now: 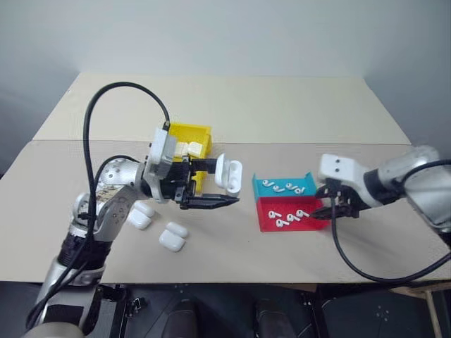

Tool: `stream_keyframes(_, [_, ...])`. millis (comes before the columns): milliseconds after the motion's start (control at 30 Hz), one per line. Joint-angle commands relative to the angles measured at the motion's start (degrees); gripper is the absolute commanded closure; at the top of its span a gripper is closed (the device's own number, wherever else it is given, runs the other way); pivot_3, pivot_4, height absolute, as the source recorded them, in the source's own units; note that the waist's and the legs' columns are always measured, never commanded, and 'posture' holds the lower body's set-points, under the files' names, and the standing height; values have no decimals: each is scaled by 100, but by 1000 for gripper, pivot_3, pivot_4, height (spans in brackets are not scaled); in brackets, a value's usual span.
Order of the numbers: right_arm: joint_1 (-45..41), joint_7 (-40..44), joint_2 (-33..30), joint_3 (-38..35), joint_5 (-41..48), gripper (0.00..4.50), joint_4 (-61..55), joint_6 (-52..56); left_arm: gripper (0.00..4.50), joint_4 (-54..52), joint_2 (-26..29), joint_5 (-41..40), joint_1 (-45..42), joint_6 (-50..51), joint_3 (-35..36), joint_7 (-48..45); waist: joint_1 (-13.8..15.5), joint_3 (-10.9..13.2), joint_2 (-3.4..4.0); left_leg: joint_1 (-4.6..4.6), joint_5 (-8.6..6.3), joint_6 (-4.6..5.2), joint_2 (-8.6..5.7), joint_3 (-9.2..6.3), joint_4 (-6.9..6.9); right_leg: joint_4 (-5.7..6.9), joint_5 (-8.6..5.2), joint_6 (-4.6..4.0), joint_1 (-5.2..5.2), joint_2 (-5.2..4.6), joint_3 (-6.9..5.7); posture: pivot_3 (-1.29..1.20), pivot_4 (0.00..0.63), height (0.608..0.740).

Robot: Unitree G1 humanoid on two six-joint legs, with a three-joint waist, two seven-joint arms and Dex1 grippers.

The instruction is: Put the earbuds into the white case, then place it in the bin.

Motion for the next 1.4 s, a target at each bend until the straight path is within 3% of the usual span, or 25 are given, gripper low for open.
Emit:
stream_keyframes(33, [-338,-58,163,159,-287,1216,-29,262,1727,-156,-22,96,127,-221,102,-228,-8,0,1,-7,0,0,0,0,3,4,0,0,-8,0,0,0,150,740])
stream_keyframes(267, [-469,-164,463,573,-658,1216,-88,557,1727,-429,-228,195,322,-216,91,-122,13,0,1,-5,0,0,0,-1,9,19,0,0,-8,0,0,0,150,740])
stream_keyframes(533, [-433,-89,457,712,-1022,1216,98,69,1727,-660,-234,152,465,-153,180,-14,16,0,2,-3,0,0,0,-1,11,28,0,0,-10,0,0,0,150,740])
stream_keyframes(633, [-460,85,452,615,-968,2139,117,-68,1727,-759,-221,125,519,-125,202,47,15,0,2,-1,0,0,0,-1,11,29,-1,0,-9,1,0,0,150,740])
stream_keyframes(1400, [-306,224,782,611,-1709,2139,712,-1042,1727,-1127,-92,51,716,75,401,276,9,0,2,2,0,0,1,0,11,32,-1,0,-9,1,1,0,150,740])
